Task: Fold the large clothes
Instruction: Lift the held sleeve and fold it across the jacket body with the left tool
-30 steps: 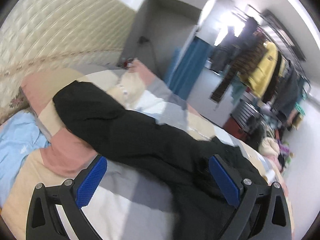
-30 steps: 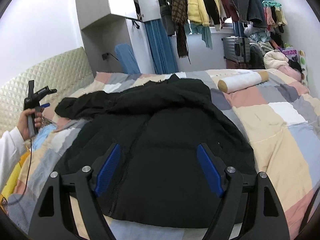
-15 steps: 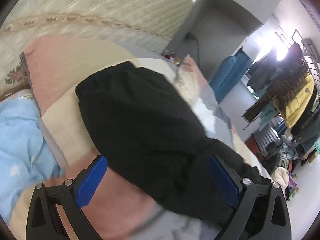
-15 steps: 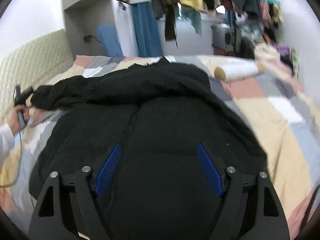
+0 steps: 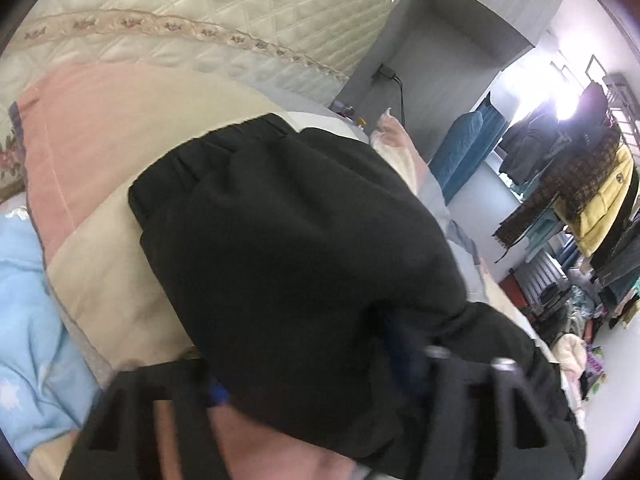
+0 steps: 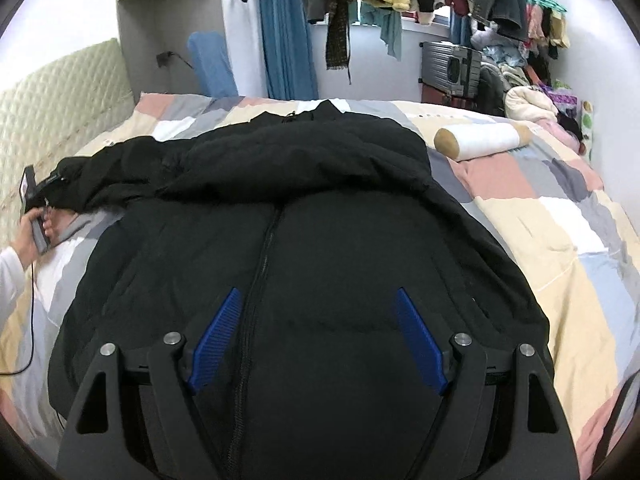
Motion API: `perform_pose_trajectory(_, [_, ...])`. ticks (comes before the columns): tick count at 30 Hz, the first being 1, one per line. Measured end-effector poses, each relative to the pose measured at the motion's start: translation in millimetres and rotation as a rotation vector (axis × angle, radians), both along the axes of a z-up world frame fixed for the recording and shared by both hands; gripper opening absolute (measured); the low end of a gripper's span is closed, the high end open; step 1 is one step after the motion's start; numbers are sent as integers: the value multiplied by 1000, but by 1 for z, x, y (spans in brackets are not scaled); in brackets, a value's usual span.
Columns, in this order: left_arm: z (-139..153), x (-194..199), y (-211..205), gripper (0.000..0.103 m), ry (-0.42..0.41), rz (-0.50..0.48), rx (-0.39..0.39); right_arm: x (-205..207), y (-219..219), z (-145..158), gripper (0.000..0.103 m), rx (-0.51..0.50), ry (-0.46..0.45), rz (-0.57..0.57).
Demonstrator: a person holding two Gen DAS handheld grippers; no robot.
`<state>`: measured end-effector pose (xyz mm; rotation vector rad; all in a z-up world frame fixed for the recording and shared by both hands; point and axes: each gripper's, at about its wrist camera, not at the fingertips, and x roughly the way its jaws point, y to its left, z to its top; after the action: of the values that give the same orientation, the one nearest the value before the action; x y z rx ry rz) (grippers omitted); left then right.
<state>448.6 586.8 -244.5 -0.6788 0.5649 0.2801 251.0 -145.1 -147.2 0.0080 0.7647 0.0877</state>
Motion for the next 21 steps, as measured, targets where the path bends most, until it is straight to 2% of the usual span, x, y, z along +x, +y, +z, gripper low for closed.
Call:
perform_pose_trajectory(1, [3, 0, 0, 32, -3, 0, 2, 0, 0, 0, 79, 3, 2, 0])
perform_pose_trajectory(3, [17, -2, -9, 20, 0, 11, 29, 0, -6, -2, 79, 31, 14, -7])
perform_pose_trajectory(6, [44, -7, -22, 11, 11, 45, 112, -3, -16, -1, 80, 63, 18, -26])
perform_pose_trajectory(8, [64, -12, -32, 9, 13, 70, 162, -9, -22, 2, 80, 75, 1, -32])
perform_pose_trajectory(12, [104, -26, -48, 7, -18, 97, 190, -17, -29, 10, 79, 80, -46, -23])
perform_pose_trajectory(21, [204, -39, -122, 6, -27, 31, 332, -20, -42, 11, 80, 138, -57, 53])
